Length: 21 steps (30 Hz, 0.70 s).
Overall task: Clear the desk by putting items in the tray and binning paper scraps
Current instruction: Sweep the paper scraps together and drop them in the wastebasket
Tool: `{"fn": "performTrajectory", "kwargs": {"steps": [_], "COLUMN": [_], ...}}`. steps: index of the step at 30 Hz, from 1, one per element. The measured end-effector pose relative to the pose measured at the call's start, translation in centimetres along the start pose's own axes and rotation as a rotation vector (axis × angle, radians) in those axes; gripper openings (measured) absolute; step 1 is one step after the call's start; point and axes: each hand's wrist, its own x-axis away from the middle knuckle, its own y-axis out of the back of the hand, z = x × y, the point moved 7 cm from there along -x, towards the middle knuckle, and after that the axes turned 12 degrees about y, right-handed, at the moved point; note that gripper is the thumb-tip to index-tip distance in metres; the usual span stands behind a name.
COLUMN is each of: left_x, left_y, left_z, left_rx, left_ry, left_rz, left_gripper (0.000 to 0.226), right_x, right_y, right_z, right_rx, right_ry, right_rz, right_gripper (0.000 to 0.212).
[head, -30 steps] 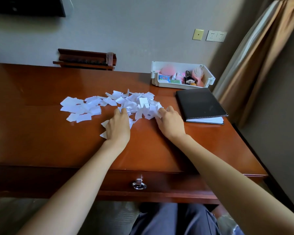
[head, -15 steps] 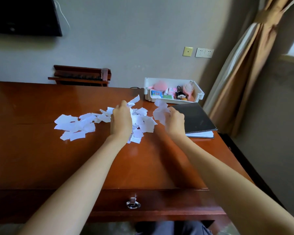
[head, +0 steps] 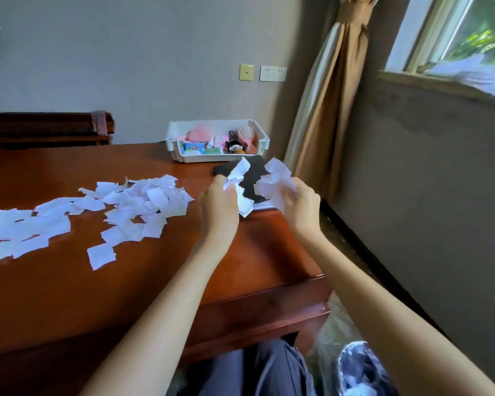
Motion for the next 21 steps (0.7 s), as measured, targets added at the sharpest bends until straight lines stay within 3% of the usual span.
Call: {"fn": "performTrajectory", "kwargs": {"steps": [6, 11, 21], "left_x": [7.2, 14.4, 23.2], "left_y": [-10.2, -18.6, -33.5], "left_z": [-5.7, -8.3, -1.5], "left_rx": [0.109, 0.147, -0.115], "left_ry": [-0.108, -0.143, -0.007], "left_rz": [0.215, 0.438, 0.738], "left_gripper": [0.02, 0.016, 0.021], "right_x": [3.5, 7.8, 18.7], "right_y": [11.9, 19.6, 23.0], "right_z": [-5.5, -11.9, -26.6], "right_rx": [0.084, 0.206, 0.284], "right_ry": [-0.065, -0.156, -0.436], "right_rz": [-0.187, -0.292, -0.214], "right_gripper": [0.042, 0.018, 0.024]}}
